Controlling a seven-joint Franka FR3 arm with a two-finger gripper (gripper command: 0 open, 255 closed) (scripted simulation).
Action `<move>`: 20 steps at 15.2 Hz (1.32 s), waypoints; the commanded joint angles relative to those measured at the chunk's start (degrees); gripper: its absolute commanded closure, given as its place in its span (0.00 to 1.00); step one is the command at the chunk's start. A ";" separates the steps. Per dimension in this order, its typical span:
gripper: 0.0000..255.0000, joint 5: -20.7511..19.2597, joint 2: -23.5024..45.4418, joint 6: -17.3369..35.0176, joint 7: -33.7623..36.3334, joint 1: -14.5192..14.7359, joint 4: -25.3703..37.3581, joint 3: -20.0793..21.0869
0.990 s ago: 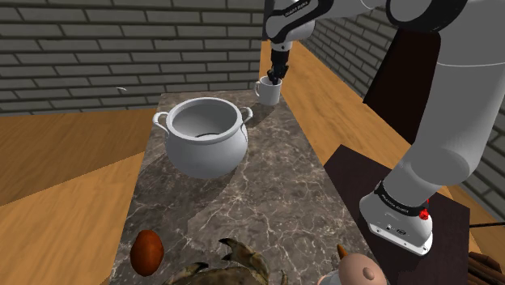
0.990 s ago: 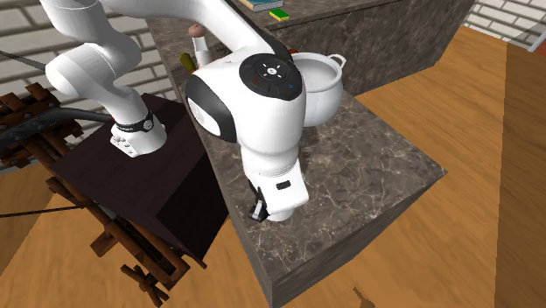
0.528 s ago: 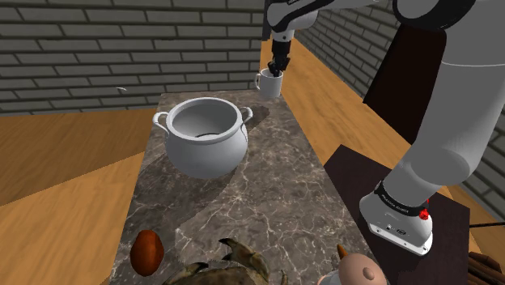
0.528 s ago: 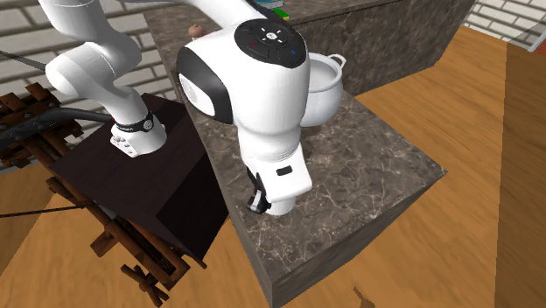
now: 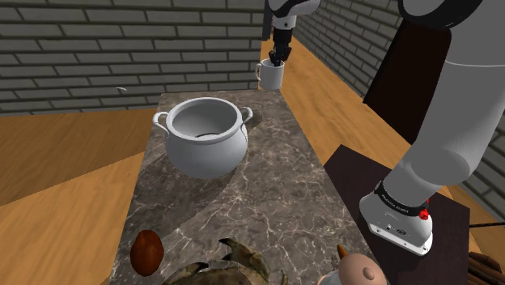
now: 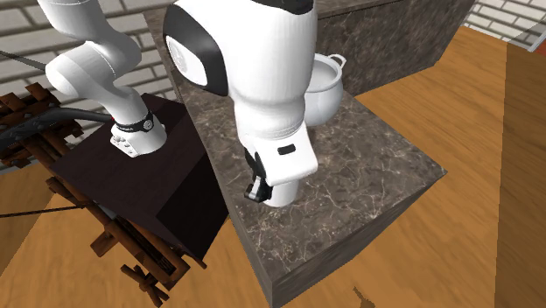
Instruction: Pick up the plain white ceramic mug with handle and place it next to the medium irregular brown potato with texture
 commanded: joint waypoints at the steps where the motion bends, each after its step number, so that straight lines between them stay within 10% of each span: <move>1: 1.00 -0.11 -0.47 -1.25 0.08 0.03 0.79 -0.03; 14: 1.00 -0.36 -1.28 -10.75 0.32 -0.14 9.50 -0.18; 20: 1.00 -1.96 -9.13 -7.92 7.66 4.71 -0.94 2.41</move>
